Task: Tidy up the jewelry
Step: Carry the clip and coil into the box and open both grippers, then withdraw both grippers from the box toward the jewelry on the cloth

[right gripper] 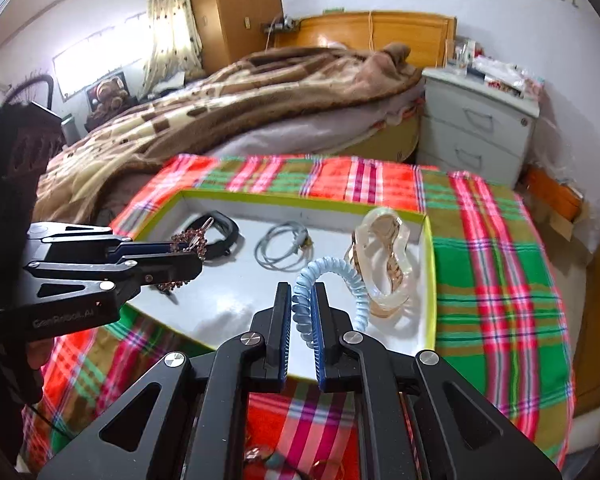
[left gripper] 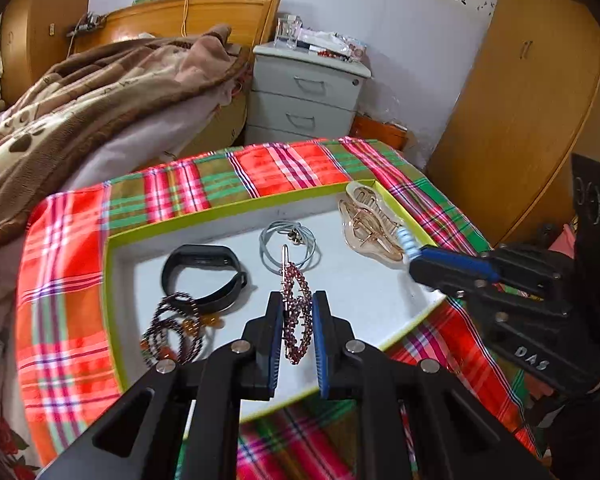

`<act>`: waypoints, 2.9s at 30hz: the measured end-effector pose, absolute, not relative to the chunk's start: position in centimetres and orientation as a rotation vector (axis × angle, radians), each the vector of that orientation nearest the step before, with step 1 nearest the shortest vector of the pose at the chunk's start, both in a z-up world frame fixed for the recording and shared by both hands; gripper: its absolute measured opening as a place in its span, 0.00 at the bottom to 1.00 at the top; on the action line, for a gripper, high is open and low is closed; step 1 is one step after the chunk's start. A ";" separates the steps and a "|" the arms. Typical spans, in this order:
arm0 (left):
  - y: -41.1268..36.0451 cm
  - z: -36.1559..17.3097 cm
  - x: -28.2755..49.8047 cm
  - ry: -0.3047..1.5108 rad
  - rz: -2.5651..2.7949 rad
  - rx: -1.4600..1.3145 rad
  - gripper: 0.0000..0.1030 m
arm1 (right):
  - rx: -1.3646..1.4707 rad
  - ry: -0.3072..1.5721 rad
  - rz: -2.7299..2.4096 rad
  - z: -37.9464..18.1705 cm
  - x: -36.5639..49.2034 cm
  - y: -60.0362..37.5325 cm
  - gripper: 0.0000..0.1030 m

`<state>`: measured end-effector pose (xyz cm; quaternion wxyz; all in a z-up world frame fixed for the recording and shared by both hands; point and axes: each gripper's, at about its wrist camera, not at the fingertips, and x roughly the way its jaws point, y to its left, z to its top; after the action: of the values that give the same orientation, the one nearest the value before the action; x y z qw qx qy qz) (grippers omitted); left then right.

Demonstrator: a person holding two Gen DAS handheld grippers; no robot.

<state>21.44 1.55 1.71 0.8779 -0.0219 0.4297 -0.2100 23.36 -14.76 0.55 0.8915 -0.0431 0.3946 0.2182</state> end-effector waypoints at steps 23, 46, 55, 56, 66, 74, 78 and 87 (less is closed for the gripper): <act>1.9 -2.2 24.4 1.000 -0.408 -0.092 0.15 | -0.116 0.943 0.461 -3.2 26.3 -13.8 0.10; 1.7 -0.9 23.0 0.968 -0.388 -0.070 0.39 | -0.073 0.915 0.436 -2.2 25.8 -14.3 0.22; 1.7 0.8 21.0 0.926 -0.368 -0.057 0.44 | -0.034 0.870 0.427 -0.7 24.2 -14.9 0.24; 1.7 1.0 20.7 0.923 -0.365 -0.056 0.44 | -0.029 0.864 0.424 -0.5 23.9 -15.0 0.24; 1.9 2.5 16.3 0.871 -0.371 -0.084 0.45 | 0.013 0.802 0.398 1.2 19.4 -17.5 0.24; 2.2 1.8 13.4 0.876 -0.383 -0.126 0.45 | 0.058 0.812 0.346 0.4 16.0 -20.3 0.30; 2.3 1.2 12.2 0.889 -0.385 -0.138 0.45 | 0.073 0.839 0.303 -0.8 15.5 -21.8 0.30; 2.3 0.1 11.1 0.919 -0.376 -0.148 0.45 | 0.040 0.901 0.325 -3.1 15.4 -21.7 0.30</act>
<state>11.07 2.26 0.05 0.8766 -0.0710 0.4406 -0.1801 15.42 -21.66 -3.13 0.8872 0.0192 0.4336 0.1564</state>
